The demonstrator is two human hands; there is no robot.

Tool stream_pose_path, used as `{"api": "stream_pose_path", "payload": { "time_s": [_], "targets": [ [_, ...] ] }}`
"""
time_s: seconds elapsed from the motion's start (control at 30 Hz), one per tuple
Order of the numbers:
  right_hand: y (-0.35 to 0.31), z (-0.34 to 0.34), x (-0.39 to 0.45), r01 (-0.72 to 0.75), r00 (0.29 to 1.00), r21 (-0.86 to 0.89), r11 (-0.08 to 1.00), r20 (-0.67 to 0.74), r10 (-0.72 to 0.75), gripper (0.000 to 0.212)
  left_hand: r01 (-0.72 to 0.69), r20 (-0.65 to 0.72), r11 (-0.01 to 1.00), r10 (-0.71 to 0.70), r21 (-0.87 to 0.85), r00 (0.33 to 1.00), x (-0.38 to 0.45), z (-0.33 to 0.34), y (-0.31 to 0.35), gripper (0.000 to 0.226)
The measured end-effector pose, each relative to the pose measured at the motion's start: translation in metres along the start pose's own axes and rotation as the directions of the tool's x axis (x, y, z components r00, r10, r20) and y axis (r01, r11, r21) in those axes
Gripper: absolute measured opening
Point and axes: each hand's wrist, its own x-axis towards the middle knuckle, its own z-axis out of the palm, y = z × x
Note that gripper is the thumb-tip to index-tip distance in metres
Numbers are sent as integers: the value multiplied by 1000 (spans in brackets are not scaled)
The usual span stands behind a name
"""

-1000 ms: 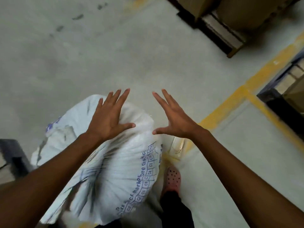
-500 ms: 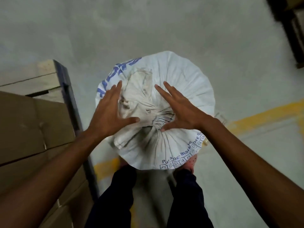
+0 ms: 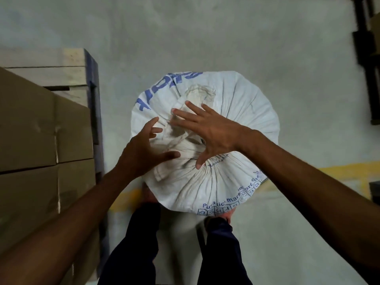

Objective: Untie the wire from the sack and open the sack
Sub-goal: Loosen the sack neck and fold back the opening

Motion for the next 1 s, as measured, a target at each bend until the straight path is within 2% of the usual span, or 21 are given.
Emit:
{"api": "stream_pose_path", "payload": {
  "time_s": [0.13,0.27,0.37,0.47,0.57,0.67,0.73,0.8,0.9,1.0],
  "targets": [
    [-2,-4,13,164,979,-248,955,158,-127,125,-54,12,998,54,-35,998,-2,-3,-12,134],
    [5,-5,2,284,954,-335,898,195,-229,103,-80,64,993,86,-92,994,-5,-1,-17,126],
    [7,-11,-7,323,942,-412,852,226,-248,110,-115,114,987,128,-114,985,-4,3,-15,124],
    [1,-16,-12,334,936,-410,849,251,-246,112,-150,131,978,169,-146,977,-4,6,-13,120],
    [-5,-18,-15,298,937,-372,879,290,-195,109,-162,148,967,192,-195,970,-4,8,-13,114],
    [-9,-22,-20,189,945,-326,926,318,-81,116,-115,181,948,174,-296,968,-6,9,-9,113],
    [-9,-21,-24,124,937,-271,955,349,-23,112,-98,214,941,174,-324,961,-9,11,-5,113],
    [-4,-15,-28,100,950,-241,965,312,-21,107,-97,227,940,177,-326,958,-11,15,-6,105],
    [6,1,-37,71,974,-286,956,227,-4,100,-131,158,936,191,-327,969,-9,20,-7,93],
    [11,12,-48,18,966,-314,949,251,65,97,-186,63,929,216,-319,974,-3,20,-3,90]
  ]
}}
